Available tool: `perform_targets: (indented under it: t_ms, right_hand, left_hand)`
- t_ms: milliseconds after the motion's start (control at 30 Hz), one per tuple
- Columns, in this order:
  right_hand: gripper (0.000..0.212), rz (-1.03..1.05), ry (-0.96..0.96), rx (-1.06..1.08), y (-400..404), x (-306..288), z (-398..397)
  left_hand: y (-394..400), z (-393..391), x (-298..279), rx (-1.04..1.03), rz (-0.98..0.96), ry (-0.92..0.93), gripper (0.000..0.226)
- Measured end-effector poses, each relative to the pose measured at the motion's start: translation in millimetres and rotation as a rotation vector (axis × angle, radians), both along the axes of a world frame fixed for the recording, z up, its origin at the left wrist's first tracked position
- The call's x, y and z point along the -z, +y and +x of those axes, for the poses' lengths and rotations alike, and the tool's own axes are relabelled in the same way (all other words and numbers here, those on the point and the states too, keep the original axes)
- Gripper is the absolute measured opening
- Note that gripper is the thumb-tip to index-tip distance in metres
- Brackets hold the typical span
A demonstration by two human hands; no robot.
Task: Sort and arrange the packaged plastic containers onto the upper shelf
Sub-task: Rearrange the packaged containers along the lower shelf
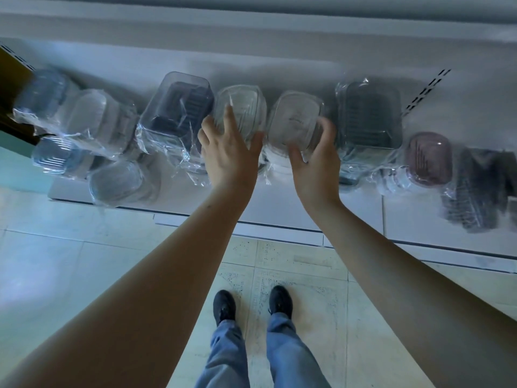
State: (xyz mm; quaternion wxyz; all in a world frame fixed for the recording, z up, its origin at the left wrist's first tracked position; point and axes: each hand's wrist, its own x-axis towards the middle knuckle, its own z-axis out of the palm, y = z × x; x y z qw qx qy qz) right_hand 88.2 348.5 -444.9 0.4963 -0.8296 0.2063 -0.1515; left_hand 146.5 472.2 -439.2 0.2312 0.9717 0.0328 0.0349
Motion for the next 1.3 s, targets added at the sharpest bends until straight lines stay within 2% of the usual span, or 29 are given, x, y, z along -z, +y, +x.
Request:
perform_targets:
  t_ms: [100, 200, 333, 567, 633, 767, 833, 1100, 1300]
  right_hand:
    - [0.081, 0.068, 0.112, 0.067, -1, -6, 5]
    - [0.083, 0.065, 0.118, 0.098, -2, -11, 5]
    - [0.077, 0.053, 0.088, 0.096, 0, -10, 0]
    - [0.070, 0.051, 0.117, 0.086, -6, -8, 3]
    - [0.067, 0.044, 0.131, 0.075, -9, -8, 3]
    - [0.062, -0.004, 0.122, 0.037, -9, -5, 5]
    - [0.059, -0.037, 0.137, 0.018, -10, -5, 6]
    - [0.060, -0.148, 0.209, -0.010, -16, -14, 13]
    - [0.057, -0.206, 0.154, -0.004, -9, -24, 2]
  left_hand:
    - [4, -2, 4, 0.024, -0.042, 0.019, 0.080]
    - [6, -6, 7, 0.051, -0.073, 0.031, 0.082]
    - [7, -8, 6, 0.083, -0.137, 0.059, 0.084]
    - [8, -5, 6, 0.110, -0.184, 0.028, 0.074]
    - [10, -8, 6, 0.129, -0.163, 0.000, 0.072]
    - [11, -27, 6, 0.107, -0.004, -0.107, 0.061]
    - [11, -37, 9, 0.109, -0.024, -0.139, 0.056]
    - [27, -52, 3, 0.225, -0.100, -0.019, 0.069]
    - [48, -84, -4, 0.296, -0.156, -0.043, 0.063]
